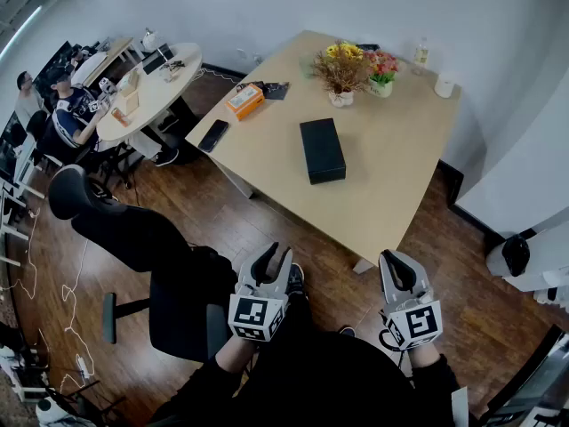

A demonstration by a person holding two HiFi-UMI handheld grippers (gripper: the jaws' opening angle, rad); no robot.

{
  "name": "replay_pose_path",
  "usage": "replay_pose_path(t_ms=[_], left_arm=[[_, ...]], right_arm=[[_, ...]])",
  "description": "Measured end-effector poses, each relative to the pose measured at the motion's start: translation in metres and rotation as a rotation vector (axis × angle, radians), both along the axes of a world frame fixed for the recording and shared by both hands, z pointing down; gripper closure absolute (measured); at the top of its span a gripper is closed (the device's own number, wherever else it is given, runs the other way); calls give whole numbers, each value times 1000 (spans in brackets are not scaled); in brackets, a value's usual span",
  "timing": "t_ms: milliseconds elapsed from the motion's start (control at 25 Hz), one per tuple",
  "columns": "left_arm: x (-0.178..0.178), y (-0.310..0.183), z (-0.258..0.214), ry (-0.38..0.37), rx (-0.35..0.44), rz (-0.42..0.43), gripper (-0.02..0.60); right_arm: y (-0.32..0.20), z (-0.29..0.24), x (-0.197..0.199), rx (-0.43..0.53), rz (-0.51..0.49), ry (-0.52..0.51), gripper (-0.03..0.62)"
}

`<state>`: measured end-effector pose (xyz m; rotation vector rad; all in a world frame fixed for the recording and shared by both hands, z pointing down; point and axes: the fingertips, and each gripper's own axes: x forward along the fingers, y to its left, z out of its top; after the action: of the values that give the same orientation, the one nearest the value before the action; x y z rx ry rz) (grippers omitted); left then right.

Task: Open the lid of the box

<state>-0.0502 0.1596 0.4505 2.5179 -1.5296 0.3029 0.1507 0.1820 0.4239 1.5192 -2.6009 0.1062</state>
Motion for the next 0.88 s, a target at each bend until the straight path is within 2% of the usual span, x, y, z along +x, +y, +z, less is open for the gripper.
replay_pose_path(t_ms=[120,240,320,480,600,760,880], left_arm=[[-12,-60,28,-23,-31,35,440],[-15,-122,62,-106,-69,122,362],[-12,-164,81,-144,-99,188,345],[-6,-230,107,-162,-135,284,342],[2,-256,124,-195,-156,347,325],[10,-267,148,-246,-189,392,314],[18,-281,159,-297,-191,395,314]], right_arm=[[-45,19,-11,-31,32,31,577],[-94,35,-15,-109,113,2,577],[-128,42,-15,-169,168,-38,577],[-184,62,-17,-271,240,-87,577],[-221,88,-26,-360,257,-107,569],[-262,133,-49,-500,204,-118,466],[-301,155,-57,-547,167,-121,434]])
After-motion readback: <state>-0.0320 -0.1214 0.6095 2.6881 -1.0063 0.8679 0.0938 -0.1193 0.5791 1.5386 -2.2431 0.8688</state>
